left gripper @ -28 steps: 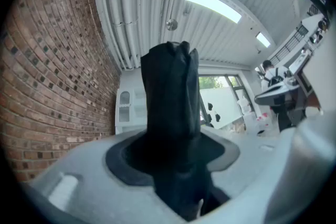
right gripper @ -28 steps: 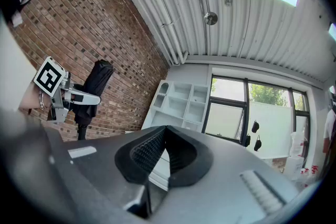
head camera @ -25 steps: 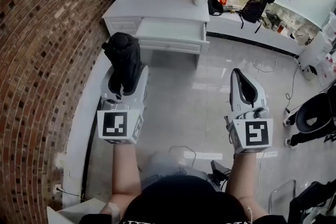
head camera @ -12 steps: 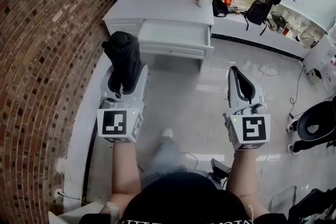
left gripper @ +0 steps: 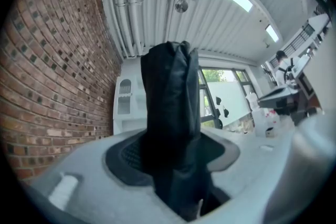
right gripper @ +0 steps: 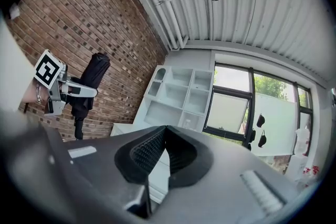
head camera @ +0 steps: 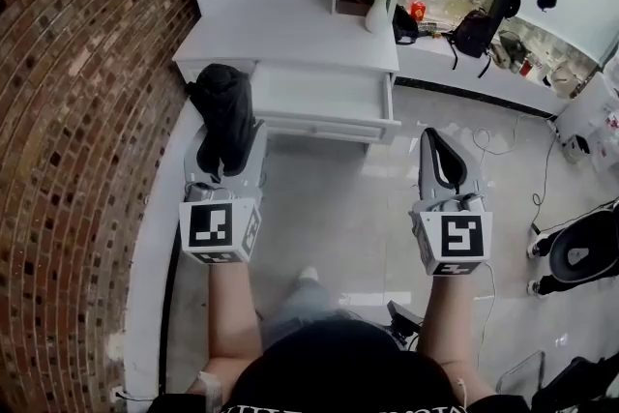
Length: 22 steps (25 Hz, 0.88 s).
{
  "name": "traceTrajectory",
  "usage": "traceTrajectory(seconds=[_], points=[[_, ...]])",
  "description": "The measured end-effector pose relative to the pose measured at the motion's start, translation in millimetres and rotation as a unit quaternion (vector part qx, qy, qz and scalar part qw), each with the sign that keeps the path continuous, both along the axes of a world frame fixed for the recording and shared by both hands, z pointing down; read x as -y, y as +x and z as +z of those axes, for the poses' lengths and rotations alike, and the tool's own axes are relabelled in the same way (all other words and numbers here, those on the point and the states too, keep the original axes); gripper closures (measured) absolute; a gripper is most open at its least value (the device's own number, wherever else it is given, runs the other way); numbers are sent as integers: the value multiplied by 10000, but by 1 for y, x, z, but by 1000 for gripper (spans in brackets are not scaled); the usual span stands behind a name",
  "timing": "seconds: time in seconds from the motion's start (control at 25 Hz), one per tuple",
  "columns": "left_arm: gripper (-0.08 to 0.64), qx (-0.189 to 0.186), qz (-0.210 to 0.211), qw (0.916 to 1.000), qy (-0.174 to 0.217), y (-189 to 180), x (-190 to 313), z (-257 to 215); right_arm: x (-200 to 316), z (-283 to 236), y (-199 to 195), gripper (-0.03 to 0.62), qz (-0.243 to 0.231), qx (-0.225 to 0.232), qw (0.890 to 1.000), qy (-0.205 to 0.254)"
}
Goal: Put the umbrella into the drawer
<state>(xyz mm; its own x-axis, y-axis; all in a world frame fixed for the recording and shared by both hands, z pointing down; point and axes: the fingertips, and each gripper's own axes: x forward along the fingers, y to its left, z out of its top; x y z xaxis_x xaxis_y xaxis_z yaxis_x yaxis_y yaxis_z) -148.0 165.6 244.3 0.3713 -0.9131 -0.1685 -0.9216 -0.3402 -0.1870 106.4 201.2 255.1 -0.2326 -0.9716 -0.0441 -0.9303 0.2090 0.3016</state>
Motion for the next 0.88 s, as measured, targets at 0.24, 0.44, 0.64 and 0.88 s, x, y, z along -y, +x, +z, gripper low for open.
traceTrajectory(seconds=[0.24,0.44,0.64,0.88], points=[[319,-123,100,9999,-11,-21,80,-2,73,-4,-16,589,179,-30,9998,-13],[319,-149,174,9997,-11,-33,122,-2,116,-4,-30,589,246,-48,9997,-47],[319,-272,216,9994,-50,-39,141,3,133,-4,-35,589,277,52,9996,-51],[319,-353,266,9989,-168,-36,156,15,140,6,-33,589,249,92,9996,-129]])
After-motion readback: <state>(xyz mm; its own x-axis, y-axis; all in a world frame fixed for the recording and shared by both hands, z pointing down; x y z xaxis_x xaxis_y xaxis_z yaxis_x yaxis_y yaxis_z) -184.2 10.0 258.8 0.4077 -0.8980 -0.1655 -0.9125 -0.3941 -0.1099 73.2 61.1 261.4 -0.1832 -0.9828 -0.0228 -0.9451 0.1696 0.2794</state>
